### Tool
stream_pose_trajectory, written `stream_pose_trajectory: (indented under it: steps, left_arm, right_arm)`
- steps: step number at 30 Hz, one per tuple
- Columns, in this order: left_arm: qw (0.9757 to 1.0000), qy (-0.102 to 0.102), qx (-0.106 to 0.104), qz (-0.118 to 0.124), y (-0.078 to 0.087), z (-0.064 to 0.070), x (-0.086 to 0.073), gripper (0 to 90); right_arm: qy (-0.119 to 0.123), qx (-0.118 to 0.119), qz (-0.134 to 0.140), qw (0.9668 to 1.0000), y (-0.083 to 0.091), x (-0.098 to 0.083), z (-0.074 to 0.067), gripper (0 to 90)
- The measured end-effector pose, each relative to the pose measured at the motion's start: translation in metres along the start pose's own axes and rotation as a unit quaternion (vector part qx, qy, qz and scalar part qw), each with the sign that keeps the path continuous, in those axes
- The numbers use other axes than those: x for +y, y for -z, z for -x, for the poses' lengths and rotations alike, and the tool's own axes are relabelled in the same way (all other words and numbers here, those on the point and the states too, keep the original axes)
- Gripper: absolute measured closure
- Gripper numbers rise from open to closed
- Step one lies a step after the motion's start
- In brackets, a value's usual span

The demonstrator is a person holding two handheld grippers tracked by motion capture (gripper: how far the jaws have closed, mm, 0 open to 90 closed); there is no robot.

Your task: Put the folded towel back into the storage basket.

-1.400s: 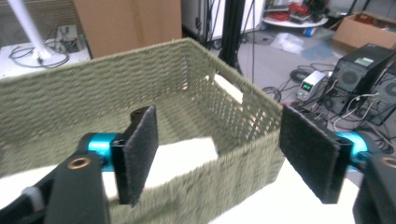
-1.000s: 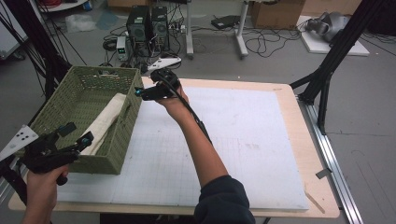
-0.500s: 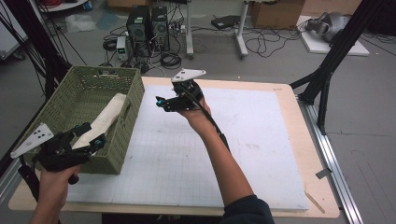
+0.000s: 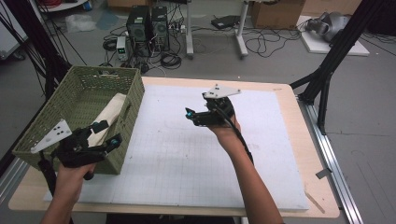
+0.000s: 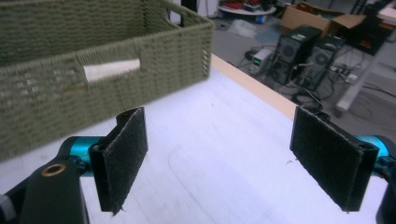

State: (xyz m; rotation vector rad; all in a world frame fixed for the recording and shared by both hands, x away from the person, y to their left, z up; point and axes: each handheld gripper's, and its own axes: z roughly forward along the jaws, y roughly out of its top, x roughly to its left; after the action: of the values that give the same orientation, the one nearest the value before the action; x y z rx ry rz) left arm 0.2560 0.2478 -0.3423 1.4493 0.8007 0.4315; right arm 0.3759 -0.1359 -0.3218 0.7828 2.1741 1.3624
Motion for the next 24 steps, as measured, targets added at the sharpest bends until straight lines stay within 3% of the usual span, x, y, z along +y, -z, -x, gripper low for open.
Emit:
stream_pose_trajectory:
  steps: [8, 11, 17, 24]
  left_arm:
    - [0.9996, -0.009, -0.022, -0.018, -0.022, 0.008, -0.006, 19.4]
    - [0.9993, -0.013, -0.029, -0.020, -0.030, 0.011, -0.008, 19.4]
    - [0.9982, -0.029, -0.040, -0.033, -0.045, 0.018, -0.013, 19.4]
    - [0.9967, -0.034, -0.060, -0.043, -0.061, 0.024, -0.020, 19.4]
  right_arm:
    - [-0.014, -0.031, -0.012, 0.9993, 0.033, -0.034, 0.007, 18.0]
    - [-0.009, -0.043, -0.015, 0.9989, 0.043, -0.044, 0.007, 18.0]
    - [0.003, -0.073, -0.010, 0.9972, 0.064, -0.061, 0.005, 18.0]
    - [-0.011, -0.099, 0.001, 0.9951, 0.086, -0.083, 0.005, 18.0]
